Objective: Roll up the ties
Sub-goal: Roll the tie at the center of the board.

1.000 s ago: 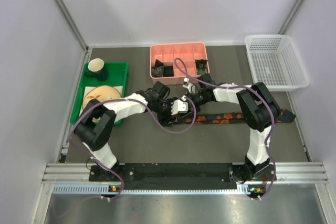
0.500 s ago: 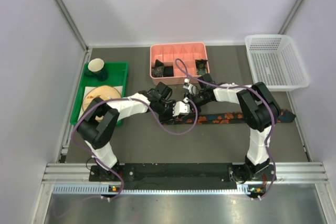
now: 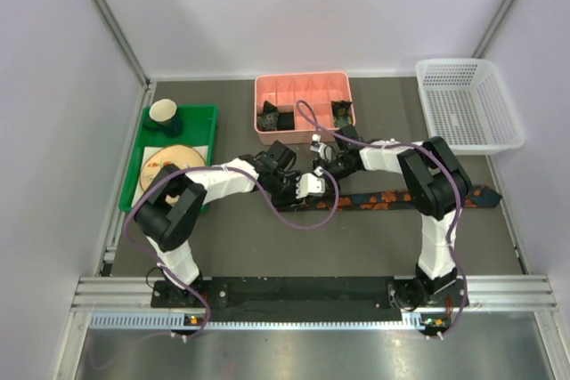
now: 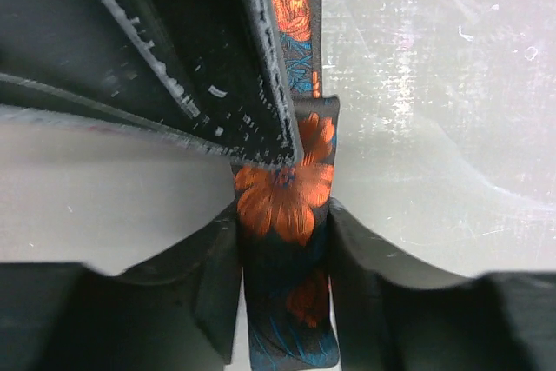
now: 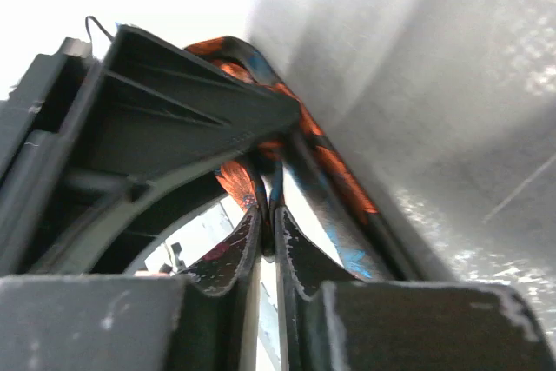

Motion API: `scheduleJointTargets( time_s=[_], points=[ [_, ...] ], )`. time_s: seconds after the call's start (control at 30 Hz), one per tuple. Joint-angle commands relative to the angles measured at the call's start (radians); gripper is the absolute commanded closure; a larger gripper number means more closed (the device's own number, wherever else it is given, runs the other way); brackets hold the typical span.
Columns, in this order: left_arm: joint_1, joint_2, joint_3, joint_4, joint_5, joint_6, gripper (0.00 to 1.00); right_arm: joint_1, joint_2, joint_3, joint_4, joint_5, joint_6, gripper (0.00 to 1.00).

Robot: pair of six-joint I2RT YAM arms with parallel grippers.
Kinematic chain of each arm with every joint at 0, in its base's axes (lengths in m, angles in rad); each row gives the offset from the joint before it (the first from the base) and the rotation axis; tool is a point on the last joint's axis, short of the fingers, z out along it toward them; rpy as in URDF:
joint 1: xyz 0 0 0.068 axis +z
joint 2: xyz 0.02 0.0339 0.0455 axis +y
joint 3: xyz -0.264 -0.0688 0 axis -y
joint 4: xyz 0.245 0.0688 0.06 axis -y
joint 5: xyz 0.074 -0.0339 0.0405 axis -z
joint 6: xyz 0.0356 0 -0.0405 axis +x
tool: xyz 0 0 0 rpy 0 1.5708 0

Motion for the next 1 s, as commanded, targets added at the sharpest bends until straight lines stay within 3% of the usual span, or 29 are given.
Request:
scheduleJointTargets(
  time_s=[0.0,0.07,0.2,0.4,0.53,0.6,0.63,0.67,0.73,0.97],
  points=[
    [-0.005,-0.003,0.014,0.015,-0.021,-0.016,0.50,0.007,0.033,0.057,-0.037,0.046,-0.078,1.00],
    [-0.005,0.003,0.016,0.015,-0.022,-0.011,0.43,0.008,0.038,0.067,-0.057,0.076,-0.102,1.00],
    [-0.005,0.020,0.022,0.002,-0.025,-0.002,0.41,0.008,0.031,0.073,-0.076,0.109,-0.150,1.00],
    [-0.002,0.008,-0.006,-0.064,-0.050,0.056,0.64,0.016,0.036,0.073,-0.067,0.135,-0.152,1.00],
    [0.009,-0.027,-0.055,-0.082,-0.071,0.104,0.70,0.037,0.053,0.078,-0.048,0.139,-0.127,1.00],
    [0.012,-0.041,-0.064,-0.087,-0.081,0.098,0.63,0.040,0.057,0.076,-0.033,0.152,-0.115,1.00],
    [0.021,-0.058,-0.064,-0.090,-0.078,0.089,0.50,0.039,0.062,0.076,-0.031,0.162,-0.112,1.00],
    [0.029,-0.070,-0.064,-0.091,-0.070,0.079,0.45,0.040,0.067,0.077,-0.031,0.179,-0.113,1.00],
    [0.055,-0.114,-0.070,-0.094,-0.038,0.064,0.38,0.039,0.071,0.081,-0.039,0.202,-0.119,1.00],
    [0.113,-0.202,-0.101,-0.117,-0.019,0.073,0.35,0.040,0.079,0.073,-0.044,0.216,-0.124,1.00]
  ],
)
